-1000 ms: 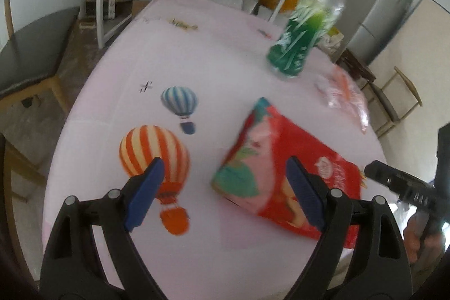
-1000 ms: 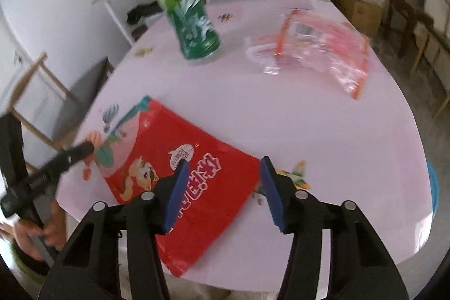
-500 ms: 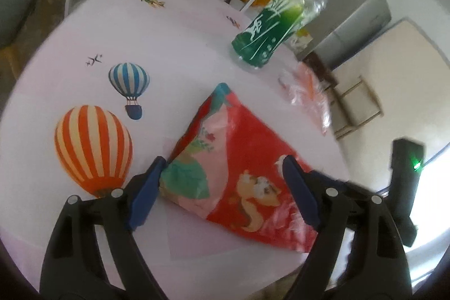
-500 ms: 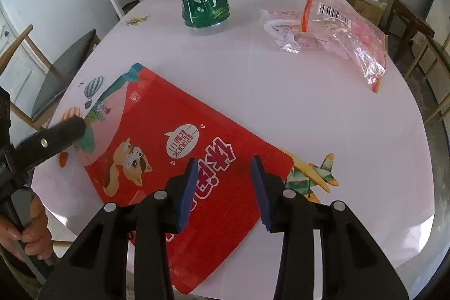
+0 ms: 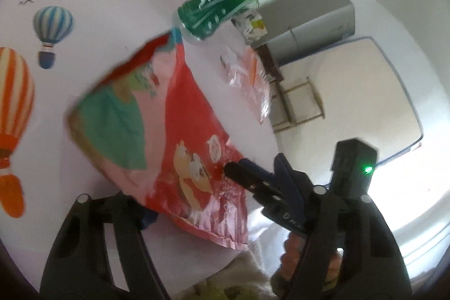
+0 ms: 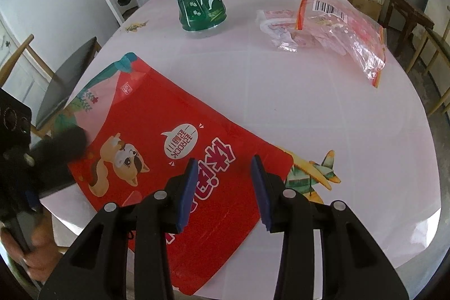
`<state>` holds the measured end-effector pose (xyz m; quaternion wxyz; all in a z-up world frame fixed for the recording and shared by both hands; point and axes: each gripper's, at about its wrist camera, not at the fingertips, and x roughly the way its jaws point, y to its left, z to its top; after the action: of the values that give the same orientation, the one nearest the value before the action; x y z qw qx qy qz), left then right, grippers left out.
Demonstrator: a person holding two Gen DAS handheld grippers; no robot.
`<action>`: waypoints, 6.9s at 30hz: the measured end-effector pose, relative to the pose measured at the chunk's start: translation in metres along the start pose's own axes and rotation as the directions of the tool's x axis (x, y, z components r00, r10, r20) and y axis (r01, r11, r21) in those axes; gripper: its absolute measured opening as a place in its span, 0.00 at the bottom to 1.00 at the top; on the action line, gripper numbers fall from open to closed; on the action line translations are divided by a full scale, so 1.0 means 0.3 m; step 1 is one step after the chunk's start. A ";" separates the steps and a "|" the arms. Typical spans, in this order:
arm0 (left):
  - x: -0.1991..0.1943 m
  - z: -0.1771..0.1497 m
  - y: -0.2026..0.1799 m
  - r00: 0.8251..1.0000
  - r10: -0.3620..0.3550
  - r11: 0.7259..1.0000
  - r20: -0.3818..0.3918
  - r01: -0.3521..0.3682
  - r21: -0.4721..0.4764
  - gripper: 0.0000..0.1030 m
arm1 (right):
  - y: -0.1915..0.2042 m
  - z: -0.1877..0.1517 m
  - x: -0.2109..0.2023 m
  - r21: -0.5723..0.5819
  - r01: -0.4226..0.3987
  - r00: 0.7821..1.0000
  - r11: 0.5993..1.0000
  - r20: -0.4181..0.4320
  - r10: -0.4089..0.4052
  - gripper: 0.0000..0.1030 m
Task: Collect trash
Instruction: 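Grasp the red snack bag by its edge with the left tool, then grasp the clear zip bag with the right tool while the left tool holds the red bag, then carry red bag and zip bag over the blue basket while both tools open to drop them, then move both tools back over the table toward the pink pad and clear wrapper, then grasp the clear printed wrapper with the left tool while the right tool grasps the pink mesh pad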
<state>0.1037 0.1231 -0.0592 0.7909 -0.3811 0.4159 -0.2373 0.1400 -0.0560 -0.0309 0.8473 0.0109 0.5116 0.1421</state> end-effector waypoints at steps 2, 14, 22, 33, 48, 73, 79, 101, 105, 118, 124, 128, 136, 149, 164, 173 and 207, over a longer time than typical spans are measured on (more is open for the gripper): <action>0.027 -0.007 -0.020 0.999 0.051 0.998 -0.010 -0.050 0.036 0.52 | -0.009 -0.001 -0.001 0.013 -0.015 1.000 1.000 0.004 0.015 0.37; 0.050 -0.008 -0.004 0.999 0.047 0.997 0.011 -0.048 0.058 0.03 | -0.049 -0.029 -0.016 0.093 -0.098 0.995 0.991 0.033 0.095 0.37; 0.053 0.013 -0.024 0.984 0.177 0.974 0.024 -0.178 0.141 0.02 | -0.067 -0.052 -0.029 0.117 -0.154 0.988 0.981 0.023 0.152 0.37; 0.076 0.026 -0.018 0.960 0.281 0.931 -0.004 -0.272 0.244 0.02 | -0.352 0.150 -0.187 0.251 -0.050 0.984 0.967 0.180 0.005 0.65; 0.031 0.022 0.002 0.965 0.263 0.933 -0.012 -0.251 0.256 0.02 | -0.170 0.327 0.161 -0.368 0.566 0.824 0.738 0.273 -0.496 0.79; -0.009 -0.006 -0.031 0.959 0.283 0.925 0.028 -0.280 0.255 0.02 | -0.118 0.185 -0.047 -0.241 0.585 0.799 0.774 0.332 -0.501 0.08; -0.069 -0.015 -0.110 0.964 0.256 0.921 0.073 -0.266 0.286 0.01 | -0.128 0.135 -0.196 -0.155 0.534 0.809 0.831 0.381 -0.448 0.07; 0.127 -0.053 -0.673 1.000 0.009 0.843 -0.007 -0.003 0.538 0.00 | -0.496 -0.176 -0.694 0.253 0.465 0.704 0.848 0.476 -0.528 0.06; 0.282 -0.076 -0.797 0.994 -0.022 0.811 -0.105 0.079 0.579 0.00 | -0.654 -0.276 -0.749 0.379 0.460 0.685 0.803 0.423 -0.592 0.06; 1.102 -0.290 -1.082 0.882 0.196 0.730 -0.428 0.160 0.664 0.00 | -1.247 -0.548 -0.573 0.685 0.312 0.807 0.658 0.174 -0.564 0.06; 1.465 -0.419 -1.102 0.806 0.335 0.693 -0.488 0.140 0.707 0.00 | -1.515 -0.590 -0.360 0.772 0.240 0.875 0.588 0.090 -0.476 0.06; 1.635 -0.468 -1.099 0.777 0.365 0.688 -0.513 0.147 0.711 0.00 | -1.683 -0.605 -0.231 0.822 0.186 0.903 0.538 0.074 -0.424 0.07; 1.808 -0.519 -1.060 0.750 0.439 0.681 -0.494 0.080 0.728 0.49 | -1.950 -0.671 0.076 0.868 0.216 0.935 0.446 -0.053 -0.350 0.46; 1.387 -0.324 -1.135 0.838 0.310 0.695 -0.450 0.124 0.708 0.71 | -1.788 -0.776 -0.047 0.901 0.131 0.944 0.414 0.015 -0.331 0.59; 0.537 -0.005 -0.728 0.960 0.276 0.655 -0.039 -0.158 0.739 0.81 | -1.301 -0.420 -0.411 0.675 0.031 0.938 0.737 0.235 -0.255 0.77; 0.282 0.128 -0.483 0.930 0.337 0.670 0.149 -0.348 0.656 0.87 | -0.950 0.002 -0.394 0.350 -0.025 0.959 0.936 0.272 -0.076 0.85; 0.649 0.270 -0.327 0.892 0.452 0.691 -0.019 -0.336 0.640 0.40 | -0.544 0.744 0.299 -0.098 -0.077 0.993 0.992 -0.100 0.067 0.80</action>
<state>0.2712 -0.0373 -0.0441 0.8637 0.0215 0.4543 -0.2171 0.4109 -0.1616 -0.0287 0.8153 -0.0208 0.5434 0.1990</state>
